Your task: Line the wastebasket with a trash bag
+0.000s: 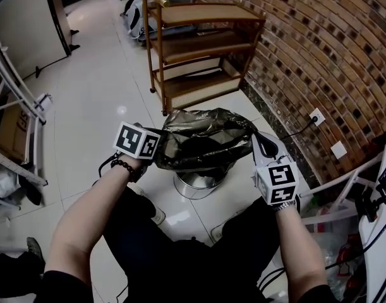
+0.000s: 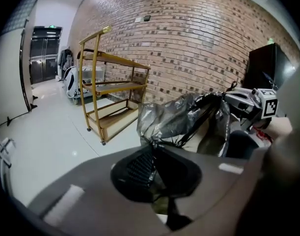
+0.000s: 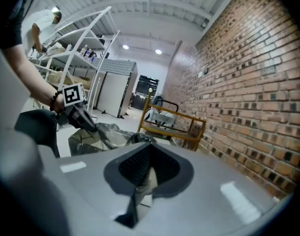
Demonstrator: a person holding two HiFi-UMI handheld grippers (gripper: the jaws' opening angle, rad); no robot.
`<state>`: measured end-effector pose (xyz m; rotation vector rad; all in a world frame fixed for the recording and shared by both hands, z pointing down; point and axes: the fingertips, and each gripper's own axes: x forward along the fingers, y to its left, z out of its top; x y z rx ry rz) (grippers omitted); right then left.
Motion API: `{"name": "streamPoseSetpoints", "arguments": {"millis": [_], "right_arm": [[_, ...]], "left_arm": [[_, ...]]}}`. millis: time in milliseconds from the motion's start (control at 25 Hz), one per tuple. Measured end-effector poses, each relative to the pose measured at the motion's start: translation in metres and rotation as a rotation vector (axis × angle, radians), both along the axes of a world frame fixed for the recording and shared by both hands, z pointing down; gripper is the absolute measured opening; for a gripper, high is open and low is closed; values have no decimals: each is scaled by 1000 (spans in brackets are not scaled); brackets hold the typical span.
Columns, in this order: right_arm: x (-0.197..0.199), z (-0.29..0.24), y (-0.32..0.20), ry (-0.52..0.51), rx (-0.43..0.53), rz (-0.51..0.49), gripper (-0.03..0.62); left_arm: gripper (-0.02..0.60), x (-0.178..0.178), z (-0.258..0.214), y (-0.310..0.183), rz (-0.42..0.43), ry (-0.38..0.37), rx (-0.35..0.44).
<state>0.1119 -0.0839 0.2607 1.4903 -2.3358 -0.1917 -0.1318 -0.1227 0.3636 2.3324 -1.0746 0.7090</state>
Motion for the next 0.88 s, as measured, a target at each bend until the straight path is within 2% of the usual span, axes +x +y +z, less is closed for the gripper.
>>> {"name": "streamPoseSetpoints", "arguments": {"millis": [400,680,880], "right_arm": [[18,73,8,9,-145,42,3],[16,60,26,-33,-147,21,3],[18,61,37,-52,-202,5,3]], "left_arm": [[5,8,39,14,4,-68,-70],[6,17,30,26,28,-47,-99],[8,15,20,34,39,-25,-147]]}}
